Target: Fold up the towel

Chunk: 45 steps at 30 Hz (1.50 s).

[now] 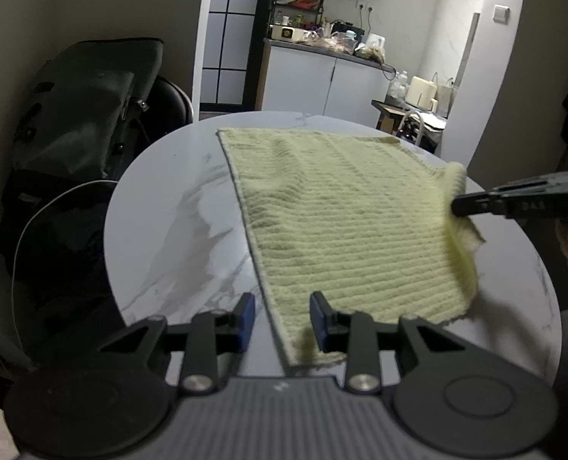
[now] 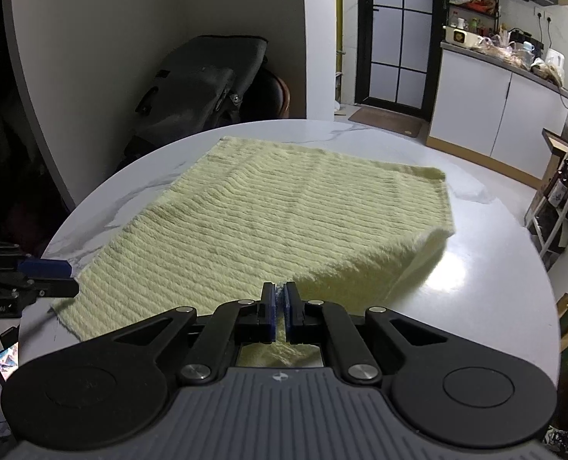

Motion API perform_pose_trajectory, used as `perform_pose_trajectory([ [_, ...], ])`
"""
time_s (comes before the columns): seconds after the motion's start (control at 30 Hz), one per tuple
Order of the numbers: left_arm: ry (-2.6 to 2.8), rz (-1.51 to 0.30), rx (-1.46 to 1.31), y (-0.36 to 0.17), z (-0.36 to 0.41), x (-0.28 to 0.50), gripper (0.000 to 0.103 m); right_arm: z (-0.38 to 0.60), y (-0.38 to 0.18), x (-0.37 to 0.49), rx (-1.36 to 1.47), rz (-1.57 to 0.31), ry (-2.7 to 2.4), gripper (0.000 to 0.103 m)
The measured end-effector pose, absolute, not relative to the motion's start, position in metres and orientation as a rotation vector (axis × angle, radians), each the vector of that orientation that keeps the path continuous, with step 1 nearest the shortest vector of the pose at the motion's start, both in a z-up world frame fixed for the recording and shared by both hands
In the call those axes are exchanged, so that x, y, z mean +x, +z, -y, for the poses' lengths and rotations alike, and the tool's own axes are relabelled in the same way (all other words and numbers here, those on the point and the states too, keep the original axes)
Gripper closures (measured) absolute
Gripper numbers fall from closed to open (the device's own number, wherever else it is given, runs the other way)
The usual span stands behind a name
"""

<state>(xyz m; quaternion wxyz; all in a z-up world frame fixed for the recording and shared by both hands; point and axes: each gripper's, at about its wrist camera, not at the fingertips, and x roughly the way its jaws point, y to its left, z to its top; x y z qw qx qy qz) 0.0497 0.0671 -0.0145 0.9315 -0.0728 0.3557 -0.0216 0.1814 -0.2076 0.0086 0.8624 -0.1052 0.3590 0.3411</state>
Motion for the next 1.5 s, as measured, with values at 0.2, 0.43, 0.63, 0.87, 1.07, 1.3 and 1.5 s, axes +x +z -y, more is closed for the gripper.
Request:
perform_pose_trajectory([
  [0.2,-0.037,-0.73,-0.153,-0.013,-0.073,0.049,0.069,0.206,0.008,0.185,-0.206,-0.768,0.693,0.092],
  [0.43,-0.048,-0.73,-0.156,-0.015,-0.072,0.05,0.068,0.212,0.011,0.185,-0.186,-0.767,0.662,0.072],
  [0.63,-0.065,-0.728,-0.154,-0.017,-0.067,0.052,0.068,0.224,0.008,0.185,-0.185,-0.782,0.625,0.071],
  [0.87,-0.063,-0.729,-0.143,-0.016,-0.062,0.053,0.065,0.235,-0.004,0.187,-0.173,-0.815,0.591,0.058],
  [1.07,-0.061,-0.739,-0.125,-0.016,-0.056,0.055,0.062,0.237,-0.013,0.19,-0.138,-0.829,0.612,0.052],
  [1.3,-0.05,-0.744,-0.104,-0.013,-0.051,0.055,0.062,0.235,-0.018,0.205,-0.094,-0.815,0.634,0.052],
  [1.5,-0.031,-0.755,-0.095,-0.014,-0.051,0.056,0.061,0.233,-0.02,0.213,-0.066,-0.805,0.657,0.052],
])
